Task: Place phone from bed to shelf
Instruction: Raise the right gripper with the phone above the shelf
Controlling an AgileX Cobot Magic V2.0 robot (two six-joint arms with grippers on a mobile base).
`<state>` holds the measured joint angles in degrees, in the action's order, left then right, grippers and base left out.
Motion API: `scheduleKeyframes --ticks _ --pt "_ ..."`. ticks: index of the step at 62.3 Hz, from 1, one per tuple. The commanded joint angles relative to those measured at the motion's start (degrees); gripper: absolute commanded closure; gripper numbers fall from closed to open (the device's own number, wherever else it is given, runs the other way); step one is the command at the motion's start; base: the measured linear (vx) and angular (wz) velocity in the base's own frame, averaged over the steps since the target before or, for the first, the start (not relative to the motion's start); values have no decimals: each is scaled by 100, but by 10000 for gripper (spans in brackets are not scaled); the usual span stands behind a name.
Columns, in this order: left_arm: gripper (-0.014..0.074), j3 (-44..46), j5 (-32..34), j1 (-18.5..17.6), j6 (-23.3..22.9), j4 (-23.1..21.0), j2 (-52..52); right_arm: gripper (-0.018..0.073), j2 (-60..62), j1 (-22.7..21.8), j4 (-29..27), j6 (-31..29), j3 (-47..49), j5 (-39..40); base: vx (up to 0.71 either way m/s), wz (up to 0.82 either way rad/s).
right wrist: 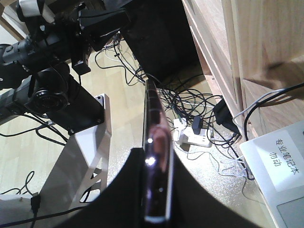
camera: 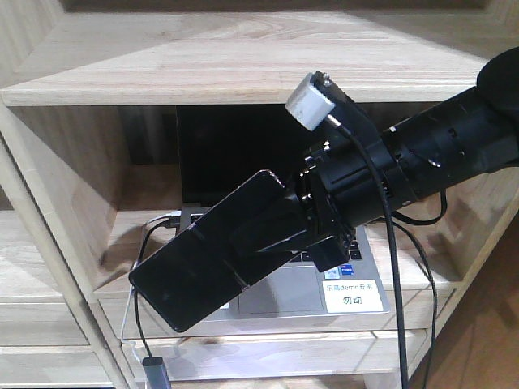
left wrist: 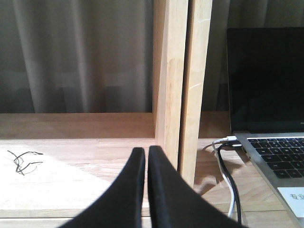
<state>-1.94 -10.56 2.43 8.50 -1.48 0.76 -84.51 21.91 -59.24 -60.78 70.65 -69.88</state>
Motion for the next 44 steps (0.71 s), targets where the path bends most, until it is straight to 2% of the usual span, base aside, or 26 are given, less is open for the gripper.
scheduleKeyframes --ticks 1,44 --pt "595 122 415 -20 -33 -52 77 561 235 -2 -458 -55 143 -380 0 0" --pt "595 122 415 -20 -33 -52 77 561 235 -2 -478 -55 143 -341 0 0"
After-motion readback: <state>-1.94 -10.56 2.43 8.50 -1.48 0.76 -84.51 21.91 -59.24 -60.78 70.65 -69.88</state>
